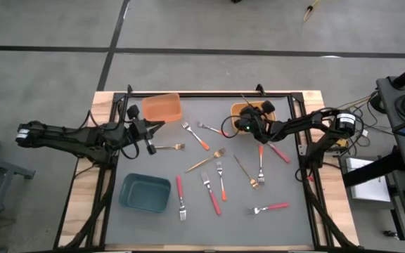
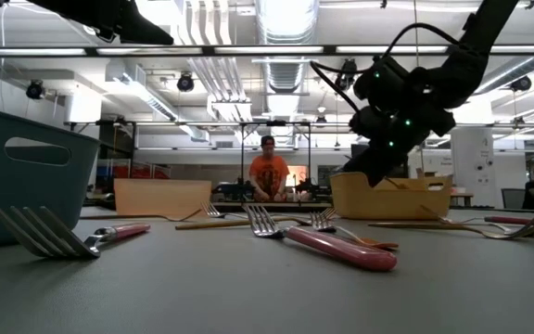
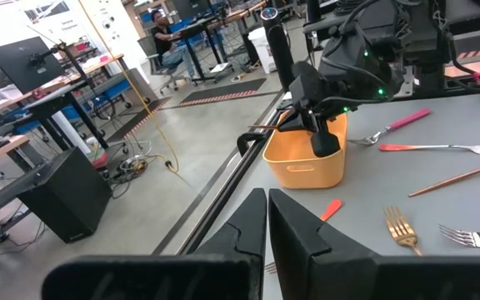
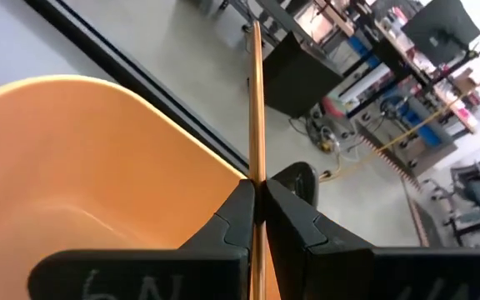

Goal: Sort silverware by color (type)
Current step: Put the gold fork into the yellow bin

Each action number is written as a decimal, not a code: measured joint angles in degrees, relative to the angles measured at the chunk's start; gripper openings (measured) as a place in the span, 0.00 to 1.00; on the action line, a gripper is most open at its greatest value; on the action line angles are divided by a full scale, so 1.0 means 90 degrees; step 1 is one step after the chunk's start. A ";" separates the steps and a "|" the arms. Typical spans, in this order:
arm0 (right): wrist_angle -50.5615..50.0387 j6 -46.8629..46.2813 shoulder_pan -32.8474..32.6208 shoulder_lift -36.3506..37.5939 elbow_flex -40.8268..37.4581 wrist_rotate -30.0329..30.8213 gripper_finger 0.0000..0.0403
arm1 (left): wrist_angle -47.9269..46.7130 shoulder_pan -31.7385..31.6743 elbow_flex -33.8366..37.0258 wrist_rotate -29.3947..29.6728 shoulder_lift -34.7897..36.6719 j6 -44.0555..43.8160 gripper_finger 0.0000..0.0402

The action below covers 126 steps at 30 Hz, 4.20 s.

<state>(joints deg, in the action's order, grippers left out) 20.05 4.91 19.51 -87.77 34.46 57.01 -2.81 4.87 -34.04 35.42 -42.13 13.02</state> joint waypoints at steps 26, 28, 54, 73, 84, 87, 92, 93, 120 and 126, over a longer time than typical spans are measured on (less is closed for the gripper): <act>-0.0017 0.0792 0.0000 -0.0007 -0.0005 -0.0073 0.03 | 0.0000 -0.0001 0.0000 0.0002 0.0000 0.0000 0.00; -0.0017 0.0792 0.0000 -0.0007 -0.0005 -0.0073 0.03 | 0.0000 0.0000 0.0000 0.0001 0.0000 0.0000 0.00; -0.0022 0.0119 0.0002 -0.0007 -0.0010 -0.0384 0.03 | 0.0000 0.0000 0.0000 0.0000 0.0000 0.0000 0.00; -0.0039 0.0121 0.0002 -0.0007 -0.0010 -0.0390 0.03 | 0.0000 0.0000 0.0000 0.0001 0.0000 0.0000 0.00; -0.0066 0.0123 0.0002 -0.0007 -0.0010 -0.0391 0.03 | 0.0000 0.0000 0.0000 0.0001 0.0000 0.0000 0.00; -0.0070 0.0121 0.0002 -0.0009 -0.0010 -0.0391 0.03 | 0.0000 -0.0001 0.0000 0.0001 0.0000 0.0002 0.00; -0.0073 0.0121 0.0002 -0.0007 -0.0010 -0.0391 0.03 | 0.0000 0.0000 0.0000 0.0000 0.0000 0.0000 0.00; -0.0075 0.0125 0.0002 -0.0010 -0.0010 -0.0391 0.03 | 0.0000 -0.0001 0.0000 0.0000 -0.0002 0.0000 0.00; -0.0230 0.0162 0.0000 -0.0009 -0.0012 -0.0391 0.03 | 0.0437 -0.0195 0.0296 -0.0006 0.0000 0.1991 0.00; -0.0250 0.0118 -0.0012 -0.0009 -0.0012 -0.0390 0.04 | 0.0500 -0.0473 0.0296 -0.0006 -0.0002 0.2438 0.00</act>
<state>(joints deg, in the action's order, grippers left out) 17.80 5.97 19.40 -87.84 34.35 53.51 1.69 0.62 -31.38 35.37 -42.15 34.96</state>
